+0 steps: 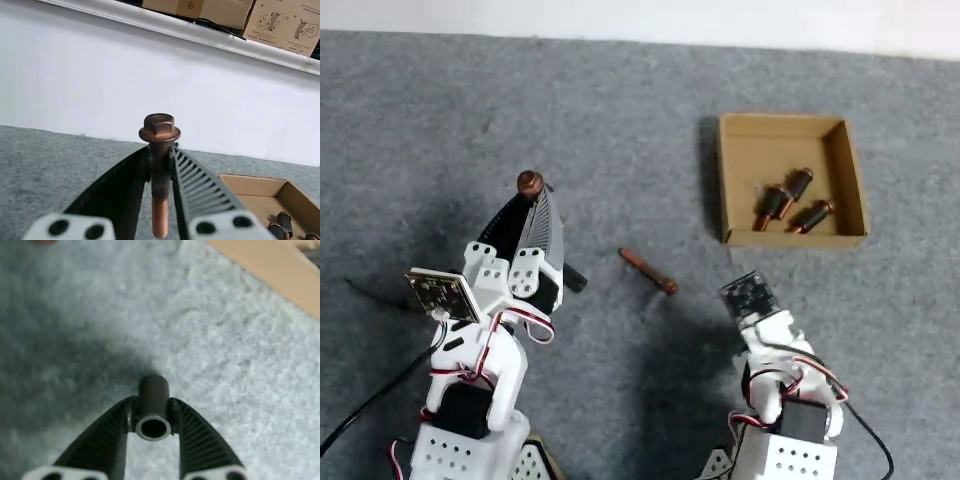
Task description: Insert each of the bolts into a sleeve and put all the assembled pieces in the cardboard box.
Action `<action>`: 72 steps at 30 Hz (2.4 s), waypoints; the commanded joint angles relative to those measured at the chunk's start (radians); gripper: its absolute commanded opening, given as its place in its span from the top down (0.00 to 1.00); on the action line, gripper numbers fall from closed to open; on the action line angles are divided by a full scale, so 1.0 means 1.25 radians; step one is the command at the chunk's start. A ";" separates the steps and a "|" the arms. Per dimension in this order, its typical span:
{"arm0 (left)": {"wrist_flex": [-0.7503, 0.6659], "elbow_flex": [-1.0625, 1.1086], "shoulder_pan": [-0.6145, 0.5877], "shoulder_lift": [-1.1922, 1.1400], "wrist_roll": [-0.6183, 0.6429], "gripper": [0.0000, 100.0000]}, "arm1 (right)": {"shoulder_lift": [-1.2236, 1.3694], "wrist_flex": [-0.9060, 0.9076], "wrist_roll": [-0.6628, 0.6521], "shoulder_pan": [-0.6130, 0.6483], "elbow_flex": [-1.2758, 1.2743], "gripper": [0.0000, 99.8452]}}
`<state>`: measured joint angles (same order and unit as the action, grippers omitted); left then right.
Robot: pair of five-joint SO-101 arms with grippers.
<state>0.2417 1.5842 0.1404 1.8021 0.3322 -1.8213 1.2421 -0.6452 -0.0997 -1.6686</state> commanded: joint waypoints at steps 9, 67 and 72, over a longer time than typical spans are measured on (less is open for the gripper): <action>-0.018 -0.008 -0.007 0.001 0.005 0.99 | 0.052 -0.104 0.295 0.255 0.120 0.99; -0.018 -0.008 -0.008 -0.002 0.005 0.99 | 0.686 -0.184 0.037 0.179 0.165 0.99; -0.018 -0.008 -0.008 -0.003 0.005 0.99 | 0.684 -0.296 0.131 0.177 0.215 0.99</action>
<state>0.2417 1.5842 0.1404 1.8021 0.3322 -0.9636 0.9597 -0.5439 0.1442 -1.4523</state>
